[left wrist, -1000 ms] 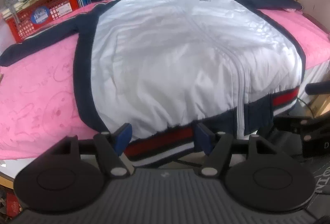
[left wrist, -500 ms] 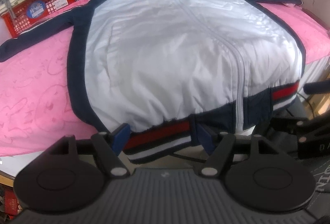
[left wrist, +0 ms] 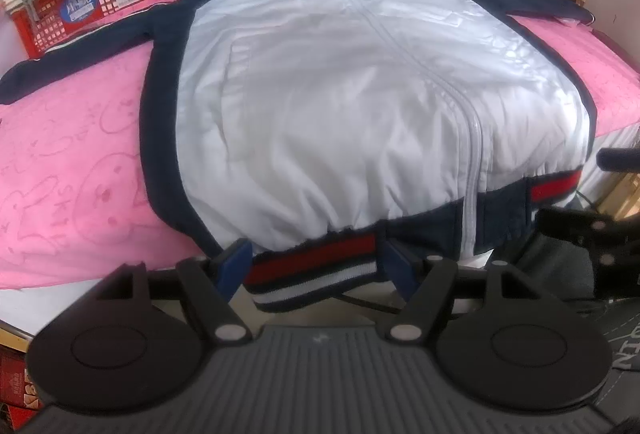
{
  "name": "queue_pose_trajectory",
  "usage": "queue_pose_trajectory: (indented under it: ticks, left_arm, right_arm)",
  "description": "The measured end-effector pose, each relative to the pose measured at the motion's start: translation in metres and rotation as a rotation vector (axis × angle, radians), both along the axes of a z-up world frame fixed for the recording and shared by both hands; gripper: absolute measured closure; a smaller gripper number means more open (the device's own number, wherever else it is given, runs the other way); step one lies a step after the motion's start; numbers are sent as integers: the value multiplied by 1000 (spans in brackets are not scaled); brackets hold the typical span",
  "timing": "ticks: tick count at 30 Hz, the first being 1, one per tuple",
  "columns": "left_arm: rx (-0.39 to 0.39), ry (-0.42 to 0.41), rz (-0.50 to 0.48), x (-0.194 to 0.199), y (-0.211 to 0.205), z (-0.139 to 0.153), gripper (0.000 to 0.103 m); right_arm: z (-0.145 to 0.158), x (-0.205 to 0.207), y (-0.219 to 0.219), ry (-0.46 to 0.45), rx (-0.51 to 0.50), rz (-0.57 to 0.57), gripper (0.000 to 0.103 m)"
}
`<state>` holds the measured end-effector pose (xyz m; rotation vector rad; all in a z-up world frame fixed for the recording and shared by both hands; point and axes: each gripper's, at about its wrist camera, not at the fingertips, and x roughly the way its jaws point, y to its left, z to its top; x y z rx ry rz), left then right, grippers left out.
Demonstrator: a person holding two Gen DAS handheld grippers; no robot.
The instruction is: Fold clothes
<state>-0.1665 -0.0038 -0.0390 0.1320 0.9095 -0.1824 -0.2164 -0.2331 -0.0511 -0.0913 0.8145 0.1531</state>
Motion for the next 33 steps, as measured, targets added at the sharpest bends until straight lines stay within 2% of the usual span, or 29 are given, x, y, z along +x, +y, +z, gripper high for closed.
queue_pose_trajectory:
  ticks: [6, 9, 12, 16, 19, 23, 28, 31, 33]
  left_arm:
    - [-27, -20, -14, 2, 1, 4, 31]
    - [-80, -56, -2, 17, 9, 14, 31]
    - [-128, -113, 27, 43, 16, 28, 31]
    - [-175, -173, 105, 84, 31, 39, 31]
    - [-202, -194, 171, 108, 42, 38, 31]
    - [-216, -223, 272, 132, 59, 27, 31]
    - [-211, -209, 365, 153, 71, 11, 31]
    - [-190, -222, 355, 158, 68, 7, 27]
    - [-171, -231, 336, 161, 65, 4, 19]
  right_arm:
    - [4, 1, -3, -37, 24, 11, 2]
    - [11, 7, -14, -121, 26, 8, 1]
    - [21, 27, -41, -242, 11, -54, 1]
    - [36, 72, -116, -421, 56, -246, 1]
    - [41, 115, -198, -484, 158, -452, 1]
    - [39, 175, -306, -489, 305, -709, 3]
    - [22, 242, -400, -469, 325, -895, 6]
    - [5, 275, -439, -429, 330, -964, 9]
    - [-7, 292, -458, -407, 320, -1002, 10]
